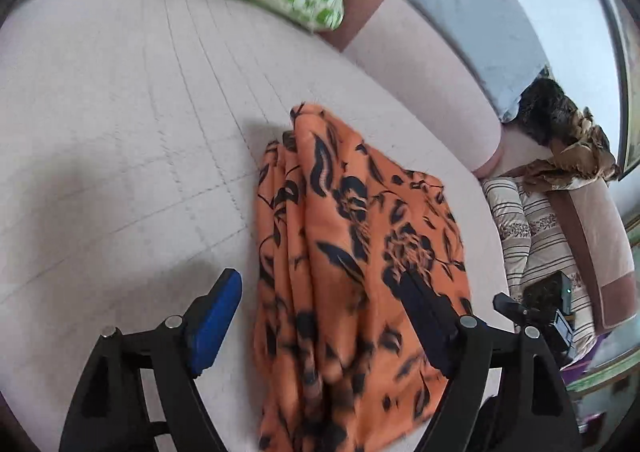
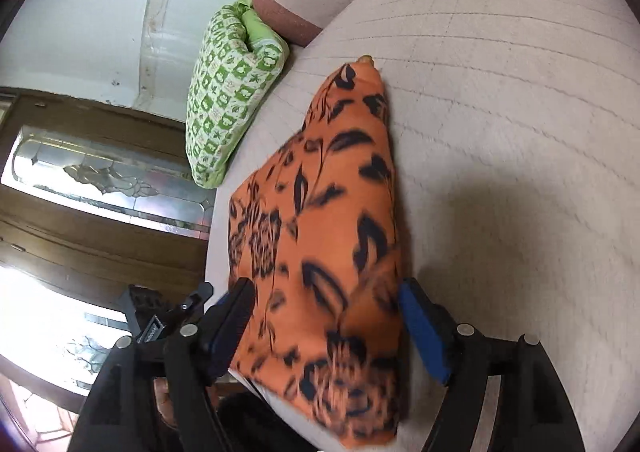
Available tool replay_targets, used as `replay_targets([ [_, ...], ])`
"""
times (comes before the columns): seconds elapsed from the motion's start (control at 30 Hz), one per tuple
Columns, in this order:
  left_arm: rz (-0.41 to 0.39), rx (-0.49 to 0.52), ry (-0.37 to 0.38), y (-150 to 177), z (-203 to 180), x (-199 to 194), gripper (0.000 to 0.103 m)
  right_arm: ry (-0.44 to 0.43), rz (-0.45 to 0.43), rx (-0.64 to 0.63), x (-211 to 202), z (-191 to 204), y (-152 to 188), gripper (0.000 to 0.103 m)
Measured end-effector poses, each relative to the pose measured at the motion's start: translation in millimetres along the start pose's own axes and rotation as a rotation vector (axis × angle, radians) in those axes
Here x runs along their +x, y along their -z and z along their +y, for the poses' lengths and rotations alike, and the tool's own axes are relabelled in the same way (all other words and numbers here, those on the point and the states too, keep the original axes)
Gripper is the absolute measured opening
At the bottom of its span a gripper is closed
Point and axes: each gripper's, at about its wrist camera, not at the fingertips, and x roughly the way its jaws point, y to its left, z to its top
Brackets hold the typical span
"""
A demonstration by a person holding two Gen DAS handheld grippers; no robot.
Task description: Fold small clothes
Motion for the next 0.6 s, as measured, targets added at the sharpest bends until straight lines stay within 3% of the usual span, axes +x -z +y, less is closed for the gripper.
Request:
replay_targets([
  [0.07, 0.064, -0.013, 0.003, -2, 5, 23, 0.080, 0.007, 0.039, 0.021, 16, -6, -8, 0.077],
  [0.1, 0.045, 0.007, 0.005, -2, 5, 25, 0.078, -0.008, 0.072, 0.014, 25, -8, -9, 0.072],
  [0.17, 0.076, 0.045, 0.010, -3, 0, 31, 0.034, 0.061, 0.082, -0.049, 36, -1, -10, 0.051],
  [0.2, 0.086, 0.022, 0.027, -3, 1, 33, 0.033, 0.065, 0.078, -0.063, 36, 5, -11, 0.044],
  [0.27, 0.066, 0.079, 0.001, -3, -12, 30, 0.028, 0.087, 0.066, -0.124, 31, 20, -12, 0.039],
  [0.43, -0.025, 0.150, 0.058, -11, -64, 17, 0.028, 0.100, -0.015, -0.243, -18, 60, -28, 0.037],
  [0.6, -0.049, 0.211, 0.110, -17, -121, 45, 0.030, 0.092, -0.097, -0.229, -76, 36, -50, 0.037],
])
